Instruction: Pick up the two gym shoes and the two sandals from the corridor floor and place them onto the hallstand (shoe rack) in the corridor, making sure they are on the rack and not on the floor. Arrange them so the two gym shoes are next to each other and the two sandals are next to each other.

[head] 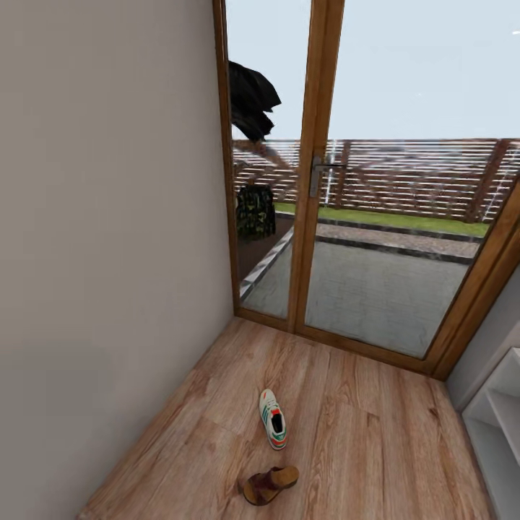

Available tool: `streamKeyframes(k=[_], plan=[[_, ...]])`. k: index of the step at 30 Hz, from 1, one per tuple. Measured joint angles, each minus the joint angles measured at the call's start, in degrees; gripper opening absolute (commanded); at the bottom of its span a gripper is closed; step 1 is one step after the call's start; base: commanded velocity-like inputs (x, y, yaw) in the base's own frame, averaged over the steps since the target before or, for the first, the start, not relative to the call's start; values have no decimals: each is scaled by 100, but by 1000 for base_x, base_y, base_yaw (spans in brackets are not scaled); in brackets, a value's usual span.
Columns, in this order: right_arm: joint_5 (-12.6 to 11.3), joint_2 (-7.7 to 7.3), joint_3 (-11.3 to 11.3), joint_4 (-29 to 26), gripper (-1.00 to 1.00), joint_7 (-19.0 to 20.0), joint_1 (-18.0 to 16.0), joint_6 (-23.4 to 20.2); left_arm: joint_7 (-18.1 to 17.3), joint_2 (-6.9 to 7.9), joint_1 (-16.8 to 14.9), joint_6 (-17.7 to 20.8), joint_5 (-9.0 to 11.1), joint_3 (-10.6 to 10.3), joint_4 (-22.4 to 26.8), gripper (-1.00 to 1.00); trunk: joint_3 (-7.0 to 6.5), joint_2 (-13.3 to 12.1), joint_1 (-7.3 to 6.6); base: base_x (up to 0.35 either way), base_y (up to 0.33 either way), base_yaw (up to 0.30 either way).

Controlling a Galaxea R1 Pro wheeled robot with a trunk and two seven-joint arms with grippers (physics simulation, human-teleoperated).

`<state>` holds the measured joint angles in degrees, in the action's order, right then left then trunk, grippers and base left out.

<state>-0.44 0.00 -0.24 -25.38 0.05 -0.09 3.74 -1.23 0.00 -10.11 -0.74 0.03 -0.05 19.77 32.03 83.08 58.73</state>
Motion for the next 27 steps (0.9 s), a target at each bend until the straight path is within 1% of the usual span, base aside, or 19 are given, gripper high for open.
streamKeyframes(k=[4,16,20,27], plan=[[0,0,-1,0,100,1,0,-2,0,0,0,0,5,4,0,100,0,0,0,0,-181,0],[0,0,3,6,100,-3,0,-5,0,0,1,-1,6,5,0,100,0,0,0,0,-269,0],[0,0,4,5,100,1,0,-5,0,0,1,-3,6,5,0,100,0,0,0,0,-86,0],[0,-1,1,2,100,-8,0,-5,0,0,0,-3,6,5,0,100,0,0,0,0,-15,0]])
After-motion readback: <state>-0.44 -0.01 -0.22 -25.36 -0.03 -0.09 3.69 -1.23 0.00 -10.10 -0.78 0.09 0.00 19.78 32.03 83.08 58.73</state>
